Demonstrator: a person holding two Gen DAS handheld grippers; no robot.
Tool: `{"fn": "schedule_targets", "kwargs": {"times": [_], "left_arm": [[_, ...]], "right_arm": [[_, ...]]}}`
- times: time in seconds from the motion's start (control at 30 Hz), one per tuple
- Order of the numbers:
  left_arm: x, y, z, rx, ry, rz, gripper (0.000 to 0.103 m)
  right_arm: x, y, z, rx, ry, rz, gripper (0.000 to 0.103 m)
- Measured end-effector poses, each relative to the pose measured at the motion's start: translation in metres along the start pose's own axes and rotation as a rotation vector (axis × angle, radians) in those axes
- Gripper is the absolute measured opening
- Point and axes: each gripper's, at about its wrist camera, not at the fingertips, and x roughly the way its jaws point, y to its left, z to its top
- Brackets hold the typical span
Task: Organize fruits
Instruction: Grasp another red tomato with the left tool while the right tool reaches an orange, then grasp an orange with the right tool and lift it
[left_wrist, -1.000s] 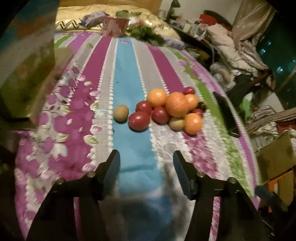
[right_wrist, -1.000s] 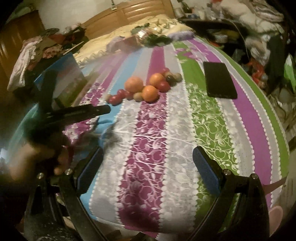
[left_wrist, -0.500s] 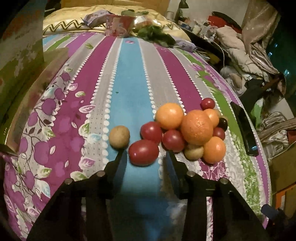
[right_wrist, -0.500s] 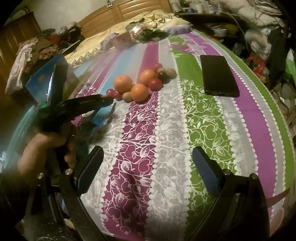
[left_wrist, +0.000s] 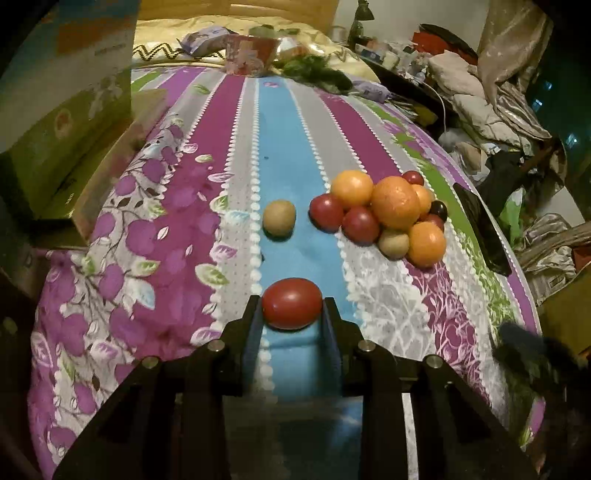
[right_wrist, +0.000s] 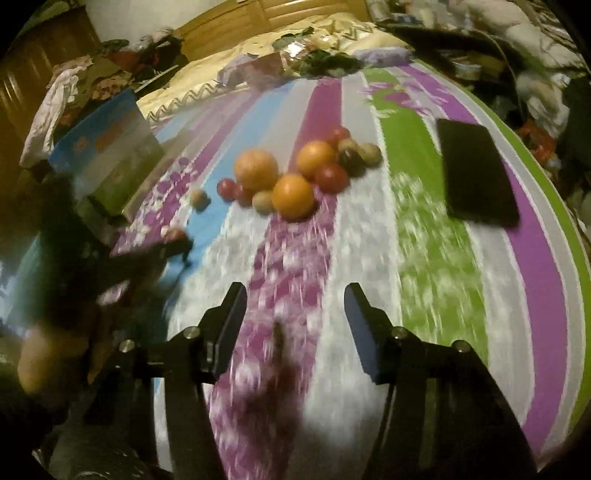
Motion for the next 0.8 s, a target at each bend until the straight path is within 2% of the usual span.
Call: {"fn": "schedule_targets", "kwargs": {"times": [0.13, 0.43, 0.5, 0.63, 0.7, 0.8], "left_arm": [[-0.001, 0.001, 0.001, -0.016, 0.004, -0.013, 0.032], [0.003, -0.001, 0.004, -0.018, 0.007, -0.025, 0.032], [0.004, -0.002, 0.004, -0.015, 0.008, -0.026, 0.032], [0.006, -0.004, 0.005, -0.007, 0.009, -0.026, 0.032], [0.006, -0.005, 0.006, -0.004, 0.010, -0.023, 0.032], [0.006, -0.007, 0.006, -0.004, 0.011, -0.015, 0.032]], "right_arm": [[0.030, -0.008, 0.029, 0.028, 0.016, 0.063, 0.056], [0.068, -0.005, 0.049, 0.010, 0.030, 0.059, 0.056], [0.070, -0.006, 0.050, 0.011, 0.022, 0.062, 0.053], [0.074, -0.011, 0.054, 0.012, 0.020, 0.062, 0.039], [0.074, -0.010, 0.055, 0.007, 0.022, 0.061, 0.039], [0.069, -0.003, 0.054, -0.008, 0.017, 0.015, 0.038]]}}
